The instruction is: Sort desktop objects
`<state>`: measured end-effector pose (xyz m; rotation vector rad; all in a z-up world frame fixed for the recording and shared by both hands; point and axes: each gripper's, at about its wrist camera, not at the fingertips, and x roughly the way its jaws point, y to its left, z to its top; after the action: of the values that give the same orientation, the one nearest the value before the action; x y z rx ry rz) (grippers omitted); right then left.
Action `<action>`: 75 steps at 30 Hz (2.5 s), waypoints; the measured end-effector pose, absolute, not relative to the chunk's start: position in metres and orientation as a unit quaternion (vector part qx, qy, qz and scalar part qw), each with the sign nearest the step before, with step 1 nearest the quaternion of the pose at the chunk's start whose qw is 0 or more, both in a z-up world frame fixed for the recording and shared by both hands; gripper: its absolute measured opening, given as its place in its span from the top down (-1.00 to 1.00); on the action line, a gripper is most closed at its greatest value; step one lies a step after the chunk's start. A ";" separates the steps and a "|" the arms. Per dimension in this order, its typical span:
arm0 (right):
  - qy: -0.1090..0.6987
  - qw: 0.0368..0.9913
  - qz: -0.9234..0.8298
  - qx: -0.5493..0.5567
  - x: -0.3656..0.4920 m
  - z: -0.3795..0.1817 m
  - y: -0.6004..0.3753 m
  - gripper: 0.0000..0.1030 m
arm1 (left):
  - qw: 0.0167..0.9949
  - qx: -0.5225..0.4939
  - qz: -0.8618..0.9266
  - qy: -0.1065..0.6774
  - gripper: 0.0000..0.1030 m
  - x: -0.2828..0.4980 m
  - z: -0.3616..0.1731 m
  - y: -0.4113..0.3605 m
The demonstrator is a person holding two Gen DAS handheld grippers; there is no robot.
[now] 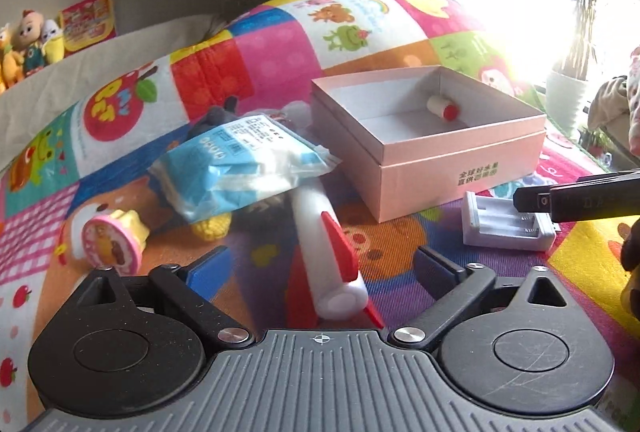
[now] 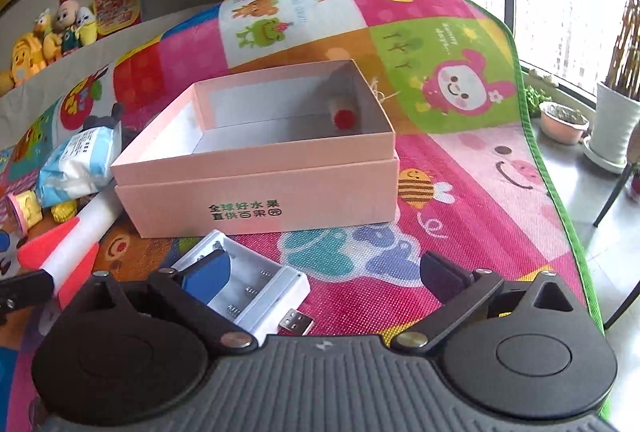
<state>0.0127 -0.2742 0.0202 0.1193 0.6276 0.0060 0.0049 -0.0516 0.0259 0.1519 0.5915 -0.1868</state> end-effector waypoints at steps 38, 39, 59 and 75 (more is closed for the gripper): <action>0.331 0.939 0.014 0.092 0.020 0.014 -0.282 -1.00 | 0.944 -0.019 0.059 0.324 -0.17 0.061 0.025 0.090; 0.330 0.939 0.015 0.093 0.020 0.014 -0.282 -1.00 | 0.946 -0.008 0.053 0.320 -0.17 0.053 0.032 0.086; 0.321 0.939 0.024 0.119 0.017 0.015 -0.290 -1.00 | 0.914 0.161 -0.100 0.359 -0.20 -0.057 0.037 -0.012; 0.318 0.939 0.027 0.125 0.016 0.015 -0.292 -1.00 | 0.919 0.063 -0.084 0.380 -0.54 -0.073 0.023 0.011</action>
<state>0.0163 -0.2917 0.0152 0.2551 0.6500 0.0546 -0.0727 0.0114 0.0226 0.1303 0.7812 -0.1721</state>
